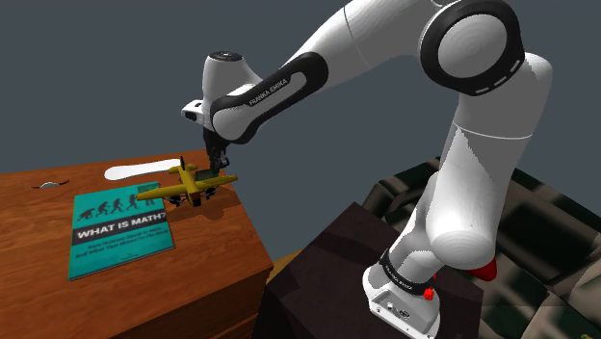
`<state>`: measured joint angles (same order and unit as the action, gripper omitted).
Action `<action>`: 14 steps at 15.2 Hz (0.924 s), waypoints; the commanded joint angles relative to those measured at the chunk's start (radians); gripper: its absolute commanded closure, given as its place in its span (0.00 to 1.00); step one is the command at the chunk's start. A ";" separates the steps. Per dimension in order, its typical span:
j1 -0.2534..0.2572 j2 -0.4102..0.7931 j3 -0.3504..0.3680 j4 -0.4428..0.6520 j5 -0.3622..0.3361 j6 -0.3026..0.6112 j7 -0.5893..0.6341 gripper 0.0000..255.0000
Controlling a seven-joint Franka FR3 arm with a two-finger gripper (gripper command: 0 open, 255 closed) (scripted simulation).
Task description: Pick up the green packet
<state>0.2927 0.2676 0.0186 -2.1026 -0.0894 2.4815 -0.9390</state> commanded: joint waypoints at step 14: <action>-0.002 -0.082 0.004 0.036 0.012 -0.118 -0.014 1.00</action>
<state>0.2901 0.1931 0.0218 -2.0719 -0.0781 2.3770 -0.9526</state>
